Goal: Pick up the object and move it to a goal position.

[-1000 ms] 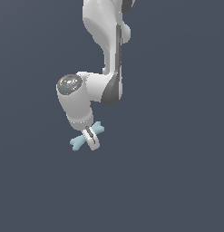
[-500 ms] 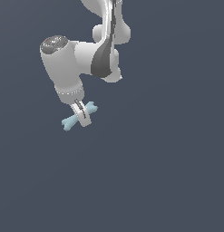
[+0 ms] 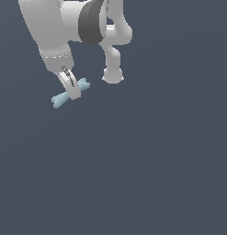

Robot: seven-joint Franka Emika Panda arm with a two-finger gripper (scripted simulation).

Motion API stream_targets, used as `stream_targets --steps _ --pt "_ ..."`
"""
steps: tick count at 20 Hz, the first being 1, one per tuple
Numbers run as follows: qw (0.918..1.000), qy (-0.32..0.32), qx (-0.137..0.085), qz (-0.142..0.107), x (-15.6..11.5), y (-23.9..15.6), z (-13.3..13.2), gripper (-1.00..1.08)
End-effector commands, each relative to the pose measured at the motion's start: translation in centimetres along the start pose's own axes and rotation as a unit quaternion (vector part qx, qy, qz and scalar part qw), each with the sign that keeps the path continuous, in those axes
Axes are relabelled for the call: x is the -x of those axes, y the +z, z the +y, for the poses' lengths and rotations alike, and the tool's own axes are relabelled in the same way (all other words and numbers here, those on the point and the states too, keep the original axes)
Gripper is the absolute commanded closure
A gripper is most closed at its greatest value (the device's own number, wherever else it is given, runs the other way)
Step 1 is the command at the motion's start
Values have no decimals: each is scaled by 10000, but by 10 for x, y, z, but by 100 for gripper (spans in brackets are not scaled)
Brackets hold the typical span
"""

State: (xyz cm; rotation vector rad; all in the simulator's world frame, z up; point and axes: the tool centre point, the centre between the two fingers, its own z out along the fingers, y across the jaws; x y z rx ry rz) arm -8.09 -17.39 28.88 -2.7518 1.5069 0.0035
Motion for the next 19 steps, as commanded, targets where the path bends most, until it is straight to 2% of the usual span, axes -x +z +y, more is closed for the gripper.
stream_targets --steps 1,10,19 --pt "10000 0 2 1 1 -22 17 108" --pt "10000 2 12 16 3 -81 62 108" --pt "10000 0 13 18 3 -103 78 108"
